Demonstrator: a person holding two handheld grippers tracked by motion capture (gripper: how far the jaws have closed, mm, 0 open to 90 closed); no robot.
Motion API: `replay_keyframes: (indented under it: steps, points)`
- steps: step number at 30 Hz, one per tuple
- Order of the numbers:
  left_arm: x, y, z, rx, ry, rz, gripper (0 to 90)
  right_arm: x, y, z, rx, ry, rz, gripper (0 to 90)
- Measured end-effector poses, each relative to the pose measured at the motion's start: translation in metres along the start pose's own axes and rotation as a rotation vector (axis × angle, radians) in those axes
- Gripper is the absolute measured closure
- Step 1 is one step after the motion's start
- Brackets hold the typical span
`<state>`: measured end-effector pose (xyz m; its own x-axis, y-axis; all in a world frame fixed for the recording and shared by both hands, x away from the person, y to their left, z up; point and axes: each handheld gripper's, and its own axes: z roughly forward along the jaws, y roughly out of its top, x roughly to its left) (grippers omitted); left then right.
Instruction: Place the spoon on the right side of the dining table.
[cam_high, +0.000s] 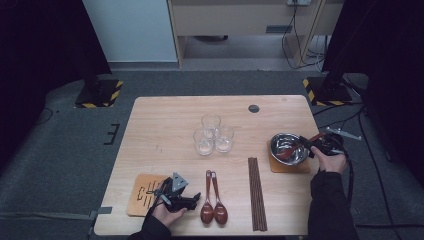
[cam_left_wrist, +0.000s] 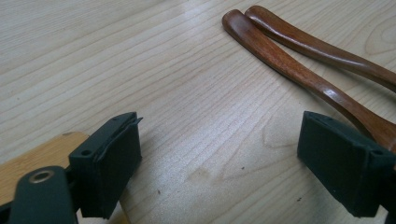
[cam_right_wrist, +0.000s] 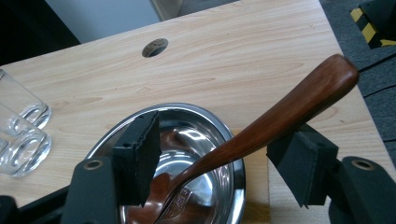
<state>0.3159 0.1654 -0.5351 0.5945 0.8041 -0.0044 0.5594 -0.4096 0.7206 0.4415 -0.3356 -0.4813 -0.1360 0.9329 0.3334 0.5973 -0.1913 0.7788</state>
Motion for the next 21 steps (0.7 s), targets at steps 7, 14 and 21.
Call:
replay_keyframes:
  steps: [7,14,21]
  points:
    - [0.0,0.0,0.0,0.0,0.0,0.001,12.4,-0.001,-0.006,0.001,0.012,0.011,-0.009,34.5]
    - [0.0,0.0,0.0,0.0,0.0,0.001,12.4,-0.003,-0.01,0.0,0.025,0.024,-0.012,33.9]
    - [0.0,0.0,0.0,0.0,0.0,0.0,12.4,-0.005,-0.015,-0.001,0.04,0.022,-0.012,32.7]
